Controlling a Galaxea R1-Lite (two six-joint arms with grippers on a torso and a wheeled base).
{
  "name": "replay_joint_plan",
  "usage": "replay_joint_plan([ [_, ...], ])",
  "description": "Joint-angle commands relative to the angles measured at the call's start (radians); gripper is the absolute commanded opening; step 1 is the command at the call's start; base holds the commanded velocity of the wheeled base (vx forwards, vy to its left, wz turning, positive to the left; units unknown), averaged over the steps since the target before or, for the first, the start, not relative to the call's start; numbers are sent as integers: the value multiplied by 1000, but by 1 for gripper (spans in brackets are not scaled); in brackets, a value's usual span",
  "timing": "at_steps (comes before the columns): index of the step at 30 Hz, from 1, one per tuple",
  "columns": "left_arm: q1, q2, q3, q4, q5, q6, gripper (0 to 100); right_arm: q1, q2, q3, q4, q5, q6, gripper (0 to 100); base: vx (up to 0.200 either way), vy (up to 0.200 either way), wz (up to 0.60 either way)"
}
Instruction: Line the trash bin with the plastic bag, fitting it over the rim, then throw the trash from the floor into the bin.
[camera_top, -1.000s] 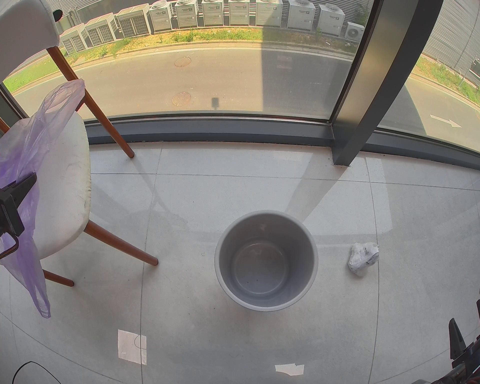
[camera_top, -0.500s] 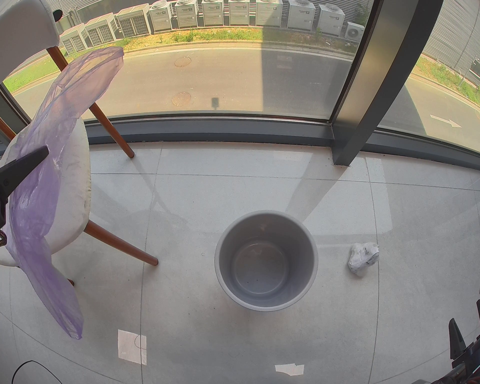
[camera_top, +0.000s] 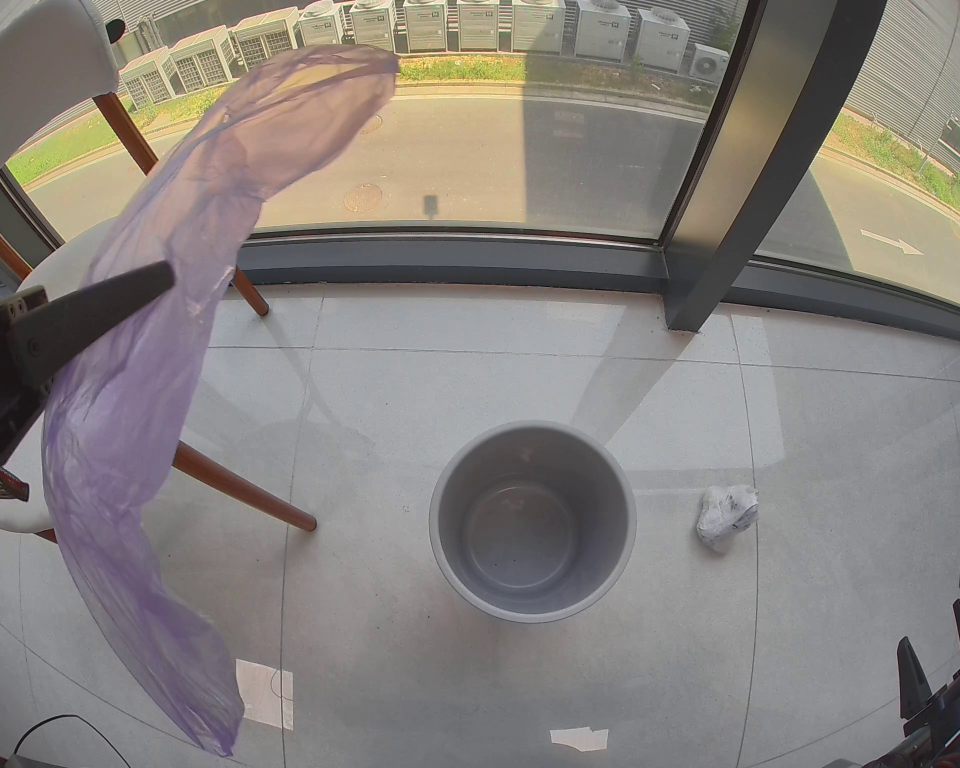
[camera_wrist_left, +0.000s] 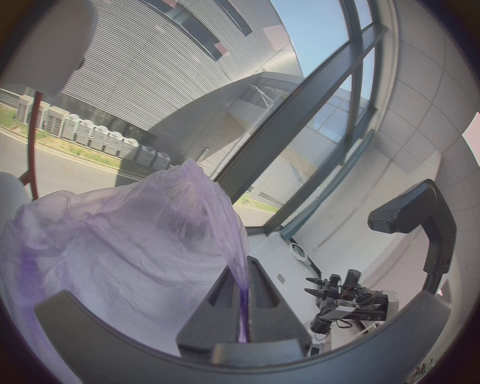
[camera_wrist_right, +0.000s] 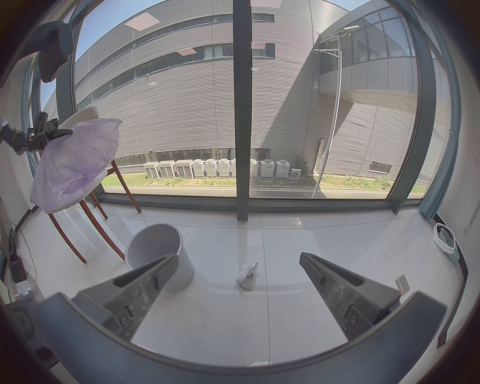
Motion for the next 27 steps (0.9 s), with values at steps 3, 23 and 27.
replay_joint_plan([
  [3,-177,160,-4,-111,-9,16,0,2,-16,16,0,1,-2,100,0,0,0],
  [23,-323,349,-48,-183,14,11,0,1,-16,16,0,1,-2,100,0,0,0],
  [27,-321,349,-28,-183,14,11,0,1,-16,16,0,1,-1,100,0,0,0],
])
